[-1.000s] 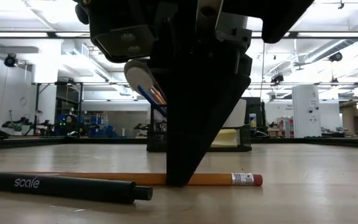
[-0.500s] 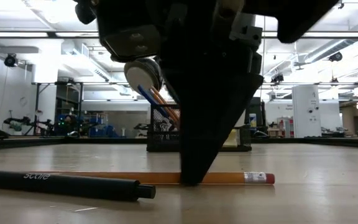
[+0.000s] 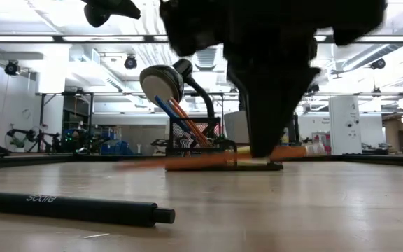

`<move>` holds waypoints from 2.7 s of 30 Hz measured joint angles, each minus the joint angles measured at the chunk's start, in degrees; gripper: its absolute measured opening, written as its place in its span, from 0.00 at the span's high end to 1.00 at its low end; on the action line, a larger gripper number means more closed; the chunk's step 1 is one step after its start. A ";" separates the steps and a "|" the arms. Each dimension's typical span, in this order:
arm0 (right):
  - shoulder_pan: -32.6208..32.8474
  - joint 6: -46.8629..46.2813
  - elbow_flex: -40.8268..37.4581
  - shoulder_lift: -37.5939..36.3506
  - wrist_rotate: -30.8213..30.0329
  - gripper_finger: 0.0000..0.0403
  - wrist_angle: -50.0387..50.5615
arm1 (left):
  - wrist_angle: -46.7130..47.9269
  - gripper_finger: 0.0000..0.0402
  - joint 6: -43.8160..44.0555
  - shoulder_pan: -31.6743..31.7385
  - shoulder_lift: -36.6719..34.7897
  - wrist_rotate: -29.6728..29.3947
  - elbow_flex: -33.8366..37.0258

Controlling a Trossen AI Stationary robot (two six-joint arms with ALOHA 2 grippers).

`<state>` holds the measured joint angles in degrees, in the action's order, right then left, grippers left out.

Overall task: Pick and place office supplies into organizer
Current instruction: Put the yellow pencil into the black desk organizer

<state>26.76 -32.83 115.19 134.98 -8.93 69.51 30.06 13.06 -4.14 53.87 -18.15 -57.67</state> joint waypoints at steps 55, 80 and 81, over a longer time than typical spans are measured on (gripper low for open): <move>-25.80 13.23 -62.40 -44.04 -1.43 0.97 -88.87 | 2.29 0.98 0.26 0.00 -6.26 -0.16 0.02; -45.42 16.12 -68.82 -36.12 26.07 0.97 -116.78 | 1.89 0.98 3.28 0.00 -0.92 -1.70 0.02; -45.43 16.08 -68.82 -35.23 26.11 0.97 -117.26 | 1.89 0.98 3.29 -0.01 -0.72 -1.85 0.02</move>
<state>-18.67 -16.75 46.37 99.75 17.18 -47.75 31.94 16.35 -4.16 53.15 -20.00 -57.65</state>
